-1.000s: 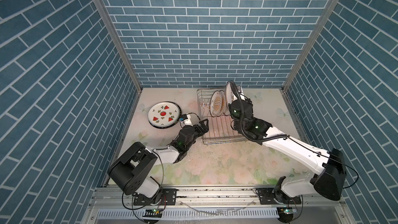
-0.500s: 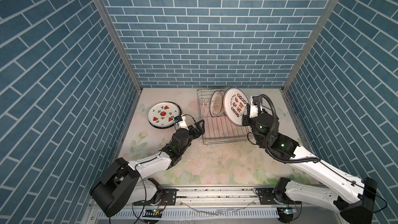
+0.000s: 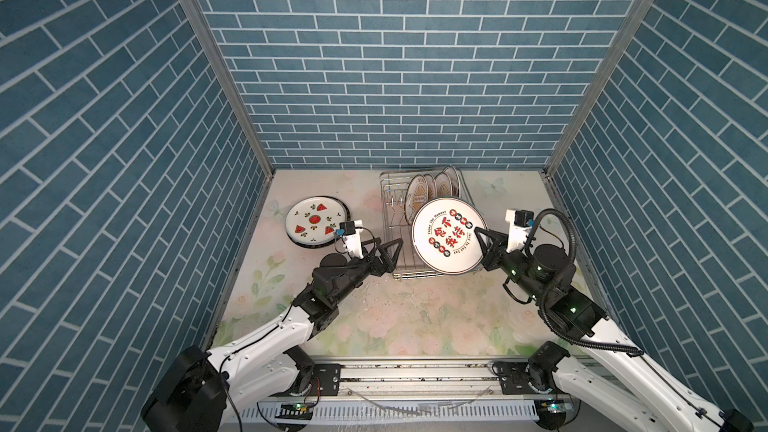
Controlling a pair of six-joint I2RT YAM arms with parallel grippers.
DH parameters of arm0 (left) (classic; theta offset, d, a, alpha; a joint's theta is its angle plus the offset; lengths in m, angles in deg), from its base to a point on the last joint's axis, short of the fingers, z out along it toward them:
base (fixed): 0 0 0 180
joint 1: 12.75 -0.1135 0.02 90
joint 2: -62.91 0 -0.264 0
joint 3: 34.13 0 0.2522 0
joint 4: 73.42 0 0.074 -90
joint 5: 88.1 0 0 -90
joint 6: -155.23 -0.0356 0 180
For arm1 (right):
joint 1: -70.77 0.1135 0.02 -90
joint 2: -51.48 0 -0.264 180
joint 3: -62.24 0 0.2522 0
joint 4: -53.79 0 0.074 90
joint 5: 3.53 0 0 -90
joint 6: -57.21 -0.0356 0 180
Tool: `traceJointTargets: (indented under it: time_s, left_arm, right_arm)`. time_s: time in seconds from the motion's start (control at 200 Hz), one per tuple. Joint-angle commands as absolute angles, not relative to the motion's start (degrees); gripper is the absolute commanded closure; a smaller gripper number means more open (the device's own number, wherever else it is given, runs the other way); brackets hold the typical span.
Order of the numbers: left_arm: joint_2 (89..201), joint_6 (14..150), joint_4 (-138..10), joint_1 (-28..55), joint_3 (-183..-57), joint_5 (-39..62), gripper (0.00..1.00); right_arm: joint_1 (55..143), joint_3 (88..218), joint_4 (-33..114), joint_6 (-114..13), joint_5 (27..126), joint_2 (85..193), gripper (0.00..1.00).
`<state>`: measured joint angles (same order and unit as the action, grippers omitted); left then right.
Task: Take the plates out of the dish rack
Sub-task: 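Lift the red-lettered plate out of the rack with the right gripper, then bring the plate toward the left gripper and close the left gripper on its rim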
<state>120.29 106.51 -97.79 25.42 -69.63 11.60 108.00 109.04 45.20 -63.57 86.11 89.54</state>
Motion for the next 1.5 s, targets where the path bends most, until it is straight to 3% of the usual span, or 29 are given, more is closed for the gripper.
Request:
traceJointTargets:
  time_s: [0.0, 0.31, 0.49, 0.6, 0.895, 1.09, 1.491]
  left_arm:
    - [120.04, 104.78, -101.11, 25.66, -69.27, 20.09, 0.0]
    - [119.44, 107.6, -103.16, 25.7, -67.72, 22.05, 0.11]
    - [119.11, 108.21, -102.22, 25.65, -67.85, 21.17, 0.31]
    - [118.29, 108.93, -101.21, 25.65, -67.63, 19.49, 0.48]
    - [119.62, 111.25, -101.84, 25.65, -66.97, 18.48, 0.68]
    - [121.29, 112.24, -100.05, 25.65, -67.71, 16.82, 0.71]
    - [125.81, 114.44, -102.32, 25.68, -68.22, 16.63, 0.89]
  right_arm:
    - [107.09, 104.37, 57.73, -75.64, 77.36, 86.3, 1.0]
    - [106.52, 100.91, 68.6, -80.22, 73.96, 91.57, 1.0]
    - [106.48, 100.88, 73.42, -81.51, 71.1, 96.85, 1.0]
    - [106.54, 100.18, 76.3, -81.8, 72.31, 99.68, 1.0]
    - [106.26, 99.88, 81.89, -81.77, 70.63, 105.71, 1.0]
    - [106.28, 99.41, 83.72, -80.89, 70.55, 107.8, 1.0]
    - [106.29, 99.56, 82.59, -76.66, 72.64, 109.62, 1.0]
